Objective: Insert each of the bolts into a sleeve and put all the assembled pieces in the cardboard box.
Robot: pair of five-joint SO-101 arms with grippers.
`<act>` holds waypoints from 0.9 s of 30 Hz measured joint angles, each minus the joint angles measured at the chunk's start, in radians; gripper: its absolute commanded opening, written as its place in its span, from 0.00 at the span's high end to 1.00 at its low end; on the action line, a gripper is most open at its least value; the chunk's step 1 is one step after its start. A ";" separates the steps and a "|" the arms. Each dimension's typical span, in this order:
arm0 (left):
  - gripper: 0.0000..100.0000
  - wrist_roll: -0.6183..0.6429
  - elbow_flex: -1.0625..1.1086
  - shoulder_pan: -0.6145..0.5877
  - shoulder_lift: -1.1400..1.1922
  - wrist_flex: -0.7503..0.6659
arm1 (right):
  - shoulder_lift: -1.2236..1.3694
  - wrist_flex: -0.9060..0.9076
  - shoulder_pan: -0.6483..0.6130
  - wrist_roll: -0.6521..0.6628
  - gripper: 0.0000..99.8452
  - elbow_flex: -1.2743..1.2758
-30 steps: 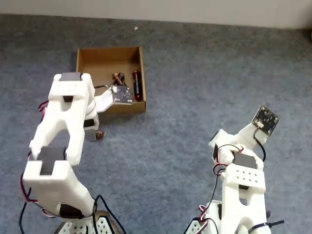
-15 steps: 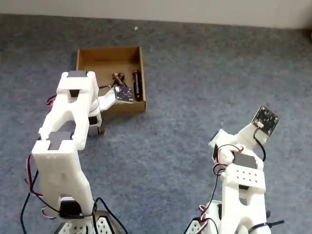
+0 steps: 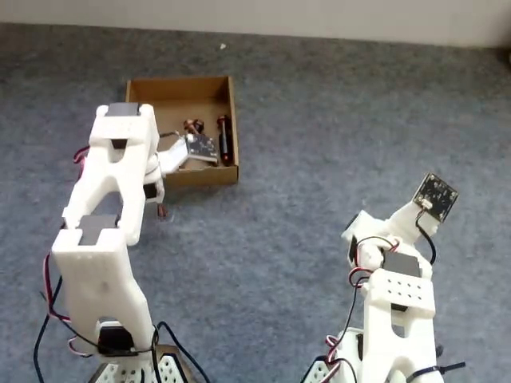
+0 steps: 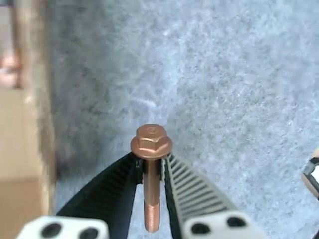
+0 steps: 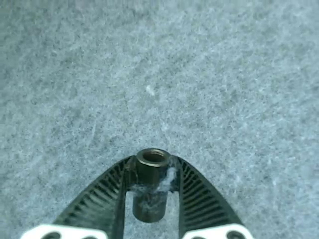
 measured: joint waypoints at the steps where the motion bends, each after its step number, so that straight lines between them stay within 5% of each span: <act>1: 0.99 0.014 0.006 0.000 -0.028 0.000 | -0.002 0.000 0.000 0.000 0.99 0.000; 8: 0.99 0.169 0.158 0.008 -0.295 -0.018 | -0.002 0.044 0.000 0.000 0.99 0.000; 18: 0.99 0.609 0.597 0.080 -0.787 -0.359 | -0.025 0.044 0.000 0.000 0.99 0.000; 27: 0.99 0.930 0.887 0.161 -1.204 -0.572 | -0.365 0.078 -0.089 0.014 0.99 0.089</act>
